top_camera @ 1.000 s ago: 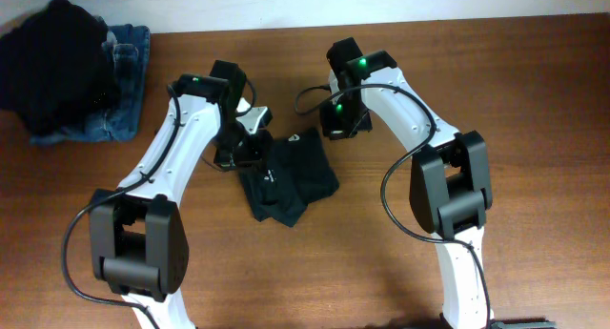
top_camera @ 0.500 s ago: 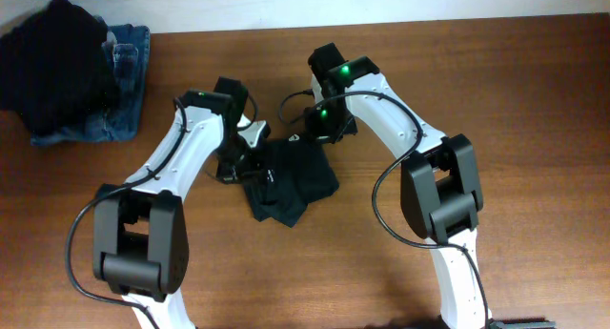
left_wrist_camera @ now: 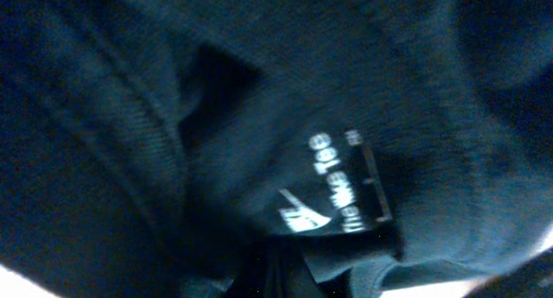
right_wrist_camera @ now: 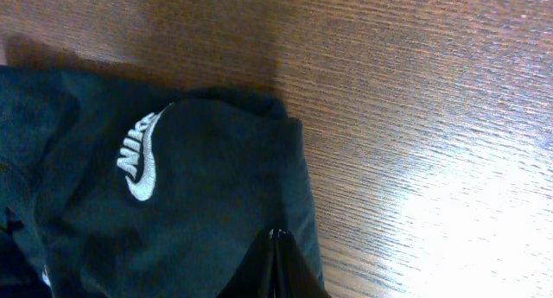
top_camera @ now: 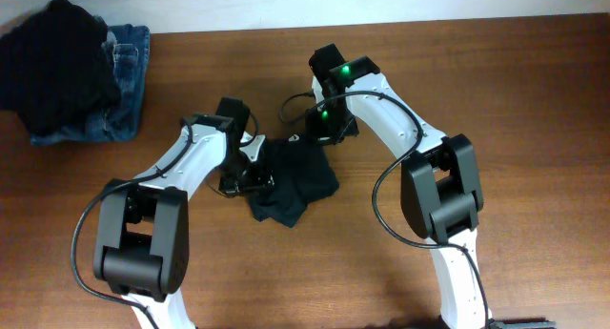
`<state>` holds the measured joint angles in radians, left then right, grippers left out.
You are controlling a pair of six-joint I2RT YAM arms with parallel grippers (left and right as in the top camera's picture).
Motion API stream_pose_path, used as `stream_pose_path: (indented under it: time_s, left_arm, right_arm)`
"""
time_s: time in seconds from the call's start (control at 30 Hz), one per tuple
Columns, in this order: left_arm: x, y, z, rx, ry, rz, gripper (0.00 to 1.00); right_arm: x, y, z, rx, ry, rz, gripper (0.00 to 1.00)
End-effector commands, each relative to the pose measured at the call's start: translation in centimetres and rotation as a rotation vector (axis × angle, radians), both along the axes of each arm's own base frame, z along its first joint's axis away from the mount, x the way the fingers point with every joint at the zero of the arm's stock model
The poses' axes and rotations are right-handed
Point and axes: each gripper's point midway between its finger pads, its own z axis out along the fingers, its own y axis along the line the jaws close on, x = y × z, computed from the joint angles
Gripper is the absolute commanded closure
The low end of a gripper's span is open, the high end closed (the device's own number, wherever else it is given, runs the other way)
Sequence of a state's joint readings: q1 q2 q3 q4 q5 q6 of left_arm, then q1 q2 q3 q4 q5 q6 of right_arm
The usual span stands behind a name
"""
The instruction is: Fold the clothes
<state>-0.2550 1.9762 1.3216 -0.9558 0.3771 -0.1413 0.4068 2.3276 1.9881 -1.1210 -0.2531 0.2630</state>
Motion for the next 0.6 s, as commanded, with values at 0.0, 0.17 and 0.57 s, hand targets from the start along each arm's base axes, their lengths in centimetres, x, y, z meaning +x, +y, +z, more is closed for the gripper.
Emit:
stream_pose_path:
  time_s: [0.0,0.17,0.57]
  left_arm:
    - [-0.3,1.1,-0.6,0.063,0.005,0.026,0.99]
    - [-0.3,2.6,-1.1,0.159,0.010,0.081,0.99]
    - [-0.3,3.0,-1.2,0.179,0.010,0.094,0.99]
  right_arm:
    - [-0.3,0.0,-0.3,0.001,0.013,-0.006,0.96]
    - [-0.3,0.0,-0.3,0.000,0.014,-0.006,0.96]
    - [-1.4,1.9,0.1,0.055,0.040,0.027,0.96]
